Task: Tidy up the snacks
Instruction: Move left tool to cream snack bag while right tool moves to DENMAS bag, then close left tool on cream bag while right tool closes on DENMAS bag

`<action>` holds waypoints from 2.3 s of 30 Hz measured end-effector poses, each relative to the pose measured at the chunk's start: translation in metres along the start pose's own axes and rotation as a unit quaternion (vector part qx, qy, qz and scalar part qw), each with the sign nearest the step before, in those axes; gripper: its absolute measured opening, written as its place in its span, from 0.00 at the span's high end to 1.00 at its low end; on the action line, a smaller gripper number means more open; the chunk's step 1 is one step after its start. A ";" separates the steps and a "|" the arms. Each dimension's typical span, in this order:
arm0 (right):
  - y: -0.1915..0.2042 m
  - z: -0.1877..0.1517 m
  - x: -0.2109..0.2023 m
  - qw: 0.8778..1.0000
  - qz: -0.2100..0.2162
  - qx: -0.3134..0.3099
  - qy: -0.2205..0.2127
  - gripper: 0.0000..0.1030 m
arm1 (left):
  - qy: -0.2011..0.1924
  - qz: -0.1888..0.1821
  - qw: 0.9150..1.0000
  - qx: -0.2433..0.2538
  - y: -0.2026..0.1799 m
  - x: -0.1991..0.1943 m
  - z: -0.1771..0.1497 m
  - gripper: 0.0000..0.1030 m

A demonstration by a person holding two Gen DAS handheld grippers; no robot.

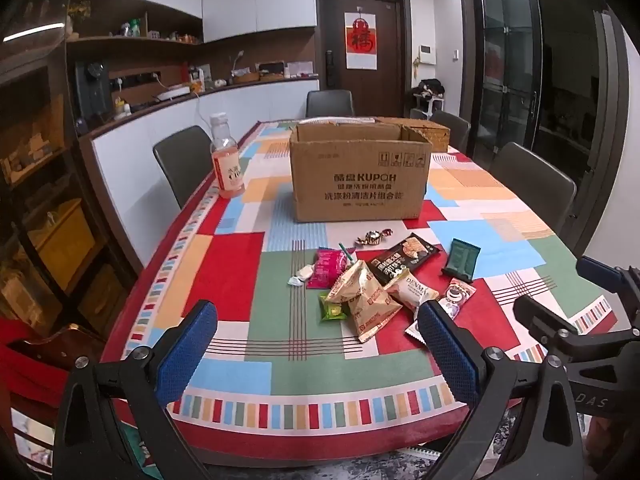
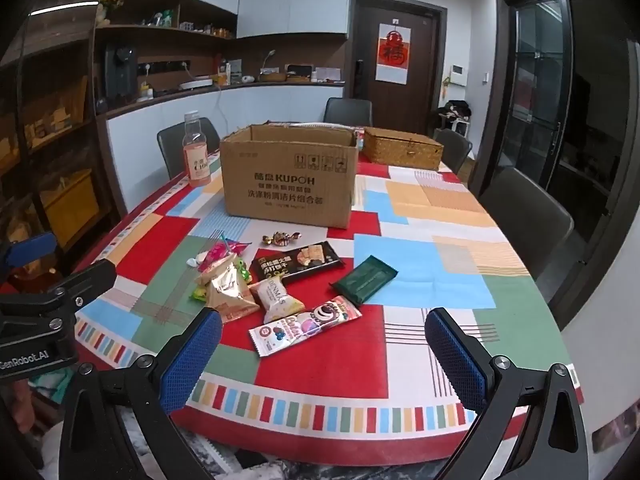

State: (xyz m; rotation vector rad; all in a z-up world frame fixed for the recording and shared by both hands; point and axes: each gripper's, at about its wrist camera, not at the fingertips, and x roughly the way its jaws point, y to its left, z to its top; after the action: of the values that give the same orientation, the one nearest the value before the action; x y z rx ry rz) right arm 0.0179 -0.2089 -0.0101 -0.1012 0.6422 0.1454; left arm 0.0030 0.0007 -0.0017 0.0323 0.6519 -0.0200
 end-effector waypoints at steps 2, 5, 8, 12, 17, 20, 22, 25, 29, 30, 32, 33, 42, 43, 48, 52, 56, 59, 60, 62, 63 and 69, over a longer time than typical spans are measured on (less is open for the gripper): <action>0.001 0.002 0.008 1.000 0.005 -0.004 0.009 0.01 | 0.008 -0.009 1.000 -0.001 0.001 0.007 0.001 0.06; 0.003 0.006 0.021 1.000 0.012 -0.010 0.018 0.02 | 0.019 -0.027 0.999 -0.001 0.003 0.018 0.003 0.15; 0.005 0.011 0.037 0.999 0.029 -0.014 0.032 0.06 | 0.032 -0.045 0.998 0.001 0.004 0.029 0.004 0.20; 0.011 0.016 0.058 0.998 0.044 -0.021 0.048 0.10 | 0.032 -0.061 0.998 0.013 0.007 0.051 0.007 0.24; 0.018 0.020 0.091 0.994 0.060 -0.031 0.084 0.16 | 0.060 -0.079 0.995 0.017 0.006 0.078 0.009 0.29; 0.019 0.020 0.110 0.991 0.069 -0.031 0.107 0.22 | 0.079 -0.076 0.993 0.038 0.006 0.095 0.010 0.31; 0.019 0.020 0.120 0.990 0.070 -0.032 0.117 0.24 | 0.082 -0.082 0.992 0.042 0.005 0.106 0.010 0.31; 0.021 0.020 0.135 0.988 0.077 -0.032 0.133 0.27 | 0.102 -0.086 0.990 0.050 0.006 0.121 0.010 0.31; 0.020 0.019 0.153 0.984 0.088 -0.030 0.153 0.31 | 0.131 -0.106 0.985 0.038 0.006 0.143 0.011 0.32; 0.020 0.018 0.157 0.983 0.090 -0.028 0.158 0.32 | 0.137 -0.112 0.984 0.037 0.005 0.148 0.011 0.32; 0.020 0.018 0.164 0.981 0.095 -0.024 0.170 0.34 | 0.142 -0.118 0.982 0.038 0.005 0.155 0.012 0.32; 0.020 0.017 0.167 0.980 0.097 -0.023 0.173 0.35 | 0.145 -0.122 0.981 0.038 0.005 0.158 0.012 0.32; 0.023 0.015 0.186 0.974 0.109 -0.024 0.198 0.42 | 0.183 -0.149 0.971 0.023 0.003 0.184 0.009 0.42; 0.023 0.015 0.188 0.973 0.111 -0.022 0.199 0.42 | 0.187 -0.156 0.970 0.017 0.003 0.186 0.009 0.43; 0.022 0.016 0.195 0.972 0.119 -0.020 0.203 0.46 | 0.197 -0.173 0.965 0.007 -0.001 0.189 0.010 0.48; 0.023 0.016 0.201 0.969 0.128 -0.015 0.209 0.51 | 0.210 -0.194 0.958 -0.013 -0.001 0.194 0.008 0.50; 0.022 0.016 0.208 0.968 0.131 -0.012 0.212 0.52 | 0.212 -0.206 0.955 -0.021 -0.001 0.199 0.008 0.51; 0.020 0.015 0.212 0.968 0.129 -0.012 0.216 0.53 | 0.222 -0.222 0.949 -0.038 -0.001 0.204 0.007 0.52; 0.019 0.015 0.212 0.968 0.128 -0.014 0.214 0.54 | 0.226 -0.225 0.947 -0.044 -0.001 0.206 0.006 0.52; 0.020 0.015 0.213 0.969 0.124 -0.016 0.213 0.56 | 0.228 -0.232 0.944 -0.049 -0.001 0.209 0.006 0.52; 0.020 0.015 0.213 0.969 0.122 -0.017 0.212 0.58 | 0.231 -0.233 0.943 -0.052 -0.002 0.210 0.005 0.51; 0.015 0.014 0.212 0.970 0.120 -0.004 0.210 0.61 | 0.219 -0.217 0.950 -0.053 -0.005 0.207 0.005 0.55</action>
State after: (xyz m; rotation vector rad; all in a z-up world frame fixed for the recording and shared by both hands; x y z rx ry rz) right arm 0.1914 -0.1702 -0.1276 -0.0605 1.0770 0.3670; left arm 0.1705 -0.0060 -0.1233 -0.2168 1.0952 -0.4135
